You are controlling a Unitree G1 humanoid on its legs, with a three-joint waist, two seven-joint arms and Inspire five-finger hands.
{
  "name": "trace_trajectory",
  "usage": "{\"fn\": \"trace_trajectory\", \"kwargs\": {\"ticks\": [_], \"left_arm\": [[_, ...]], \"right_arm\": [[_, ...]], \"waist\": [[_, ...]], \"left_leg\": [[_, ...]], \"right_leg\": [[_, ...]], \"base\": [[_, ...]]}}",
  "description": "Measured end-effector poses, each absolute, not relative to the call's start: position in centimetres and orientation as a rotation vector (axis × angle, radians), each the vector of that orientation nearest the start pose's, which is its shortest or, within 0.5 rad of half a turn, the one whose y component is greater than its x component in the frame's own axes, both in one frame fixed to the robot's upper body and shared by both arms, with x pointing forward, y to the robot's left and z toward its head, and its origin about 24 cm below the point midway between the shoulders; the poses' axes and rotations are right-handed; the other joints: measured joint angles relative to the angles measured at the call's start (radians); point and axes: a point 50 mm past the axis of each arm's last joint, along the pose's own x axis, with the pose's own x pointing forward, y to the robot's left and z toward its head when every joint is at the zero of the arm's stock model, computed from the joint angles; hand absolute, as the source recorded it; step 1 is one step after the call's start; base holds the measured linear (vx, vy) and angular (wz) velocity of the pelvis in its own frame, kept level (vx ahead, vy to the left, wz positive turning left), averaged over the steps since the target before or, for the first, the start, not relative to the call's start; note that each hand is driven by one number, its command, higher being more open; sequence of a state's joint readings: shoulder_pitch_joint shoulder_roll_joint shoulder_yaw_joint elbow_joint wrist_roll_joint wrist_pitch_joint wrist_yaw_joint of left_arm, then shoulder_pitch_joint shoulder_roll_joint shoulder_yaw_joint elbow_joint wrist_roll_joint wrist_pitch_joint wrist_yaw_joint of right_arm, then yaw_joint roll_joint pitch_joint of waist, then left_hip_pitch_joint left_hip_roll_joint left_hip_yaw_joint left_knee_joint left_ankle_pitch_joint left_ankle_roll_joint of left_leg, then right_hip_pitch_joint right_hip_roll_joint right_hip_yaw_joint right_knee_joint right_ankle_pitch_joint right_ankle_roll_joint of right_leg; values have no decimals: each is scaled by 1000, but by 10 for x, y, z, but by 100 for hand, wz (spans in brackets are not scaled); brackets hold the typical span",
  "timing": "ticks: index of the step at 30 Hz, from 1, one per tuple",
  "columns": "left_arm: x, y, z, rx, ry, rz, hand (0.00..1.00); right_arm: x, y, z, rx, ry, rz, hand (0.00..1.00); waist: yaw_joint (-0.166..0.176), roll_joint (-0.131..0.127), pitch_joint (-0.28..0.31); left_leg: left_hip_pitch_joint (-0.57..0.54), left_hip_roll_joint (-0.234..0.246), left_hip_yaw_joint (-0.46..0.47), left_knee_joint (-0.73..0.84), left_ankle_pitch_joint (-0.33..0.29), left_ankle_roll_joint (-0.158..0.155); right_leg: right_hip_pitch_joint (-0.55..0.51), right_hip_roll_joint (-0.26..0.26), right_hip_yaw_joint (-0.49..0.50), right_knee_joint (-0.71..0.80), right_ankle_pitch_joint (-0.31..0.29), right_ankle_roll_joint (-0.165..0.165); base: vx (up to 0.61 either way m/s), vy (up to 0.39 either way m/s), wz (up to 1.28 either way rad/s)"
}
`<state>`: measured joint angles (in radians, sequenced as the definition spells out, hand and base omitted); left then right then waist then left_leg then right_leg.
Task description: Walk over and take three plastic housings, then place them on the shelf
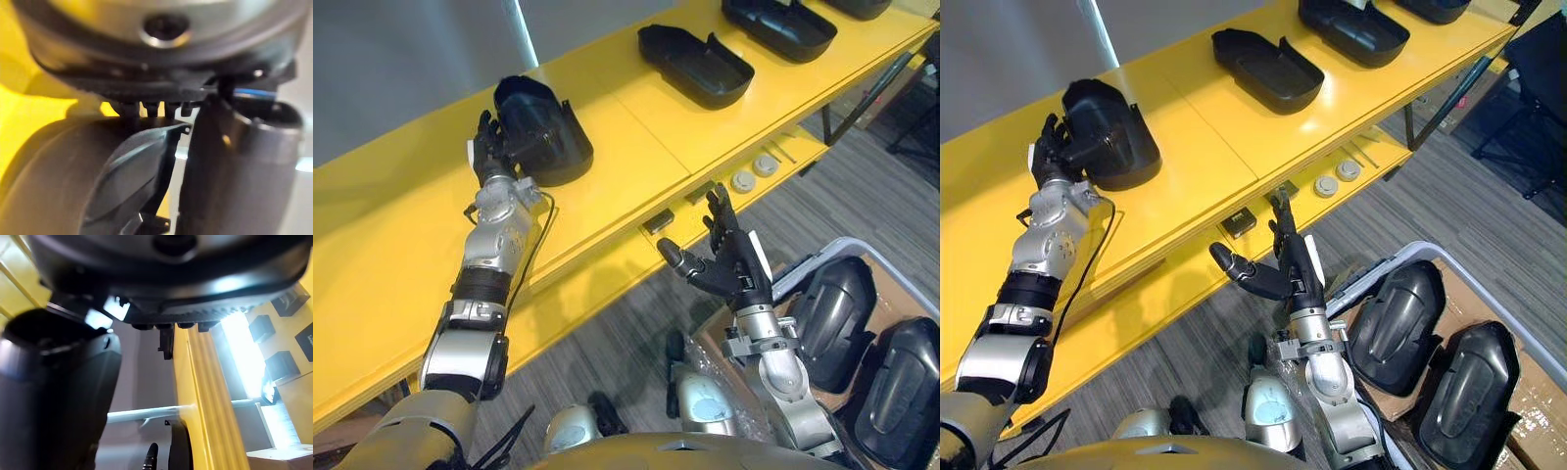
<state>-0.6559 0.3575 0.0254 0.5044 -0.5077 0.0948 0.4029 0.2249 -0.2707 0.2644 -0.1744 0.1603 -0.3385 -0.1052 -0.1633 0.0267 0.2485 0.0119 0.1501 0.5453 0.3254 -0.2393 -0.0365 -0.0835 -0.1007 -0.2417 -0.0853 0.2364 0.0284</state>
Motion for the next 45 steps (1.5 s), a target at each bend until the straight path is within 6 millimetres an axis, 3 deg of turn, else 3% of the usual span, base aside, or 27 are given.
{"fn": "trace_trajectory", "kwargs": {"ticks": [4,6,11,15,21,26,28,29,31,33,37,41,45], "left_arm": [[365,224,126,-205,-14,295,100],[355,229,125,-223,-27,243,100],[346,225,145,-207,-124,182,100],[342,242,159,76,-190,303,100],[334,270,181,401,-272,473,100],[328,269,200,365,-380,528,100],[316,263,210,285,-461,502,100],[300,257,213,210,-539,476,100],[271,243,207,111,-627,443,100],[230,226,179,-25,-643,431,100],[188,220,124,-109,-452,508,100],[167,218,97,-109,-310,521,100],[162,215,95,-148,-321,483,100]], "right_arm": [[200,-146,58,-13,-234,157,100],[200,-145,59,-16,-240,170,100],[203,-145,62,-17,-262,174,100],[211,-138,71,-4,-305,215,100],[213,-132,73,21,-292,310,100],[214,-113,72,114,-253,440,100],[215,-103,72,109,-243,483,100],[215,-96,72,98,-241,514,100],[216,-89,72,62,-231,524,100],[219,-87,69,44,-198,490,100],[221,-88,62,48,-160,450,100],[222,-86,59,65,-141,428,100],[223,-89,57,69,-126,372,100]], "waist": [[18,4,-23],[26,12,-62],[56,15,-102],[63,17,-151],[85,21,-156],[108,18,-168],[109,10,-174],[112,7,-176],[132,8,-178],[164,7,-185],[200,-6,-190],[217,-31,-186],[217,-33,-179]], "left_leg": [[16,1,2,0,0,-1],[17,2,0,0,1,-2],[31,0,-18,-6,7,-6],[35,-1,-44,-31,24,-15],[38,2,-74,-51,48,-26],[36,-2,-94,-58,54,-23],[33,-7,-107,-69,63,-23],[32,-9,-118,-76,69,-22],[34,-13,-137,-90,77,-23],[33,-19,-158,-105,87,-25],[31,-23,-196,-113,92,-27],[31,-33,-201,-145,104,-29],[32,-36,-205,-166,115,-34]], "right_leg": [[16,0,0,-1,0,0],[18,0,-6,-1,-3,-2],[42,-3,-30,-1,-17,-6],[53,-3,-60,-1,-35,-17],[64,0,-90,-1,-35,-24],[72,-5,-111,-1,-36,-24],[73,-8,-125,-1,-39,-25],[77,-10,-139,-1,-42,-24],[85,-12,-158,-1,-48,-23],[90,-15,-179,-1,-53,-20],[111,-20,-218,-1,-71,-11],[106,-26,-228,-1,-80,-11],[104,-27,-236,0,-83,-8]], "base": [[-24,30,-2],[-7,12,2],[-22,23,12],[3,-3,18],[10,11,14],[4,50,11],[10,40,24],[32,34,28],[37,25,32],[33,25,32],[6,22,28],[-25,19,11],[-4,22,5]]}}
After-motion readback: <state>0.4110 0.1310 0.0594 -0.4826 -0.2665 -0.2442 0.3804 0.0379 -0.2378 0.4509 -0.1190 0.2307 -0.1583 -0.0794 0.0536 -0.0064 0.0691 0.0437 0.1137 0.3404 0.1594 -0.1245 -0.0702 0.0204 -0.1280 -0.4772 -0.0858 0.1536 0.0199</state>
